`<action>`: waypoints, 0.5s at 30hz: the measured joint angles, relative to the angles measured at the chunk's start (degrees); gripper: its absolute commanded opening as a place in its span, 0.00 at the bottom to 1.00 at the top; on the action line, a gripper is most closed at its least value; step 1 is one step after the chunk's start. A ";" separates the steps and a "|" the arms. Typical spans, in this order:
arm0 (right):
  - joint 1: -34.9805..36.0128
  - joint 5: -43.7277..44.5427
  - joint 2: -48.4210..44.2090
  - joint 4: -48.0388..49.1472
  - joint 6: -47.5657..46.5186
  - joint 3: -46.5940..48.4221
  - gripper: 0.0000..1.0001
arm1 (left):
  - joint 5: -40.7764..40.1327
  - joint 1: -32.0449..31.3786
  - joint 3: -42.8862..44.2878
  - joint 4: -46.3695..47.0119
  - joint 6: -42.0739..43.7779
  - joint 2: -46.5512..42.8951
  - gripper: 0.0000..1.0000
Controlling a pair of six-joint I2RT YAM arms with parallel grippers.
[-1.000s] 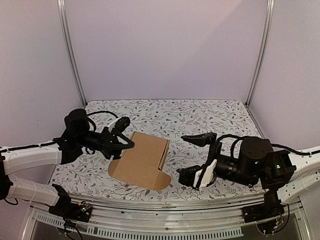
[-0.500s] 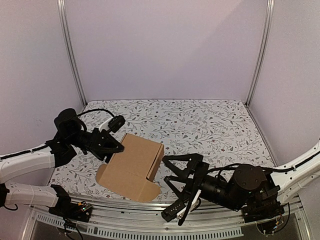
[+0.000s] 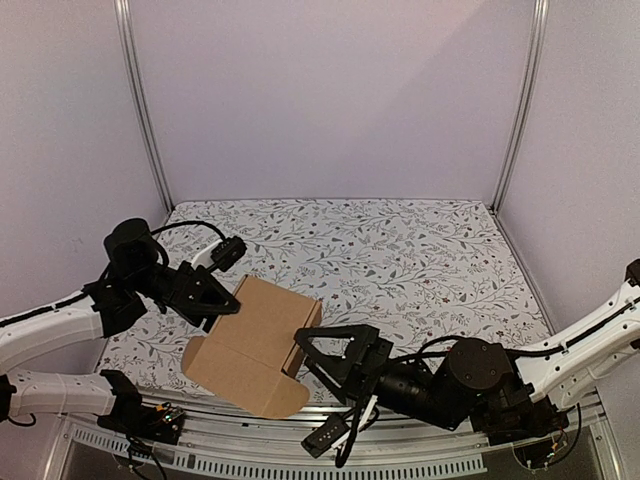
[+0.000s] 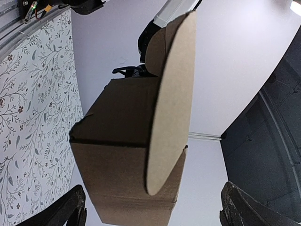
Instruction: Fold the paper box
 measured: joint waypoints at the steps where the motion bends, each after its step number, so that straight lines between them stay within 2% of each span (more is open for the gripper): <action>1: -0.17 -0.33 0.13 0.28 -0.17 0.09 0.99 | 0.00 0.00 0.00 -0.55 0.17 -0.15 0.47; 10: -1.09 -1.84 3.39 1.60 -1.01 2.40 0.98 | 0.46 -0.07 0.00 -3.21 2.08 -1.14 0.47; 15: -1.14 -2.16 4.44 1.49 -1.01 2.99 0.84 | 1.03 -0.13 0.00 -4.07 2.93 -1.38 0.46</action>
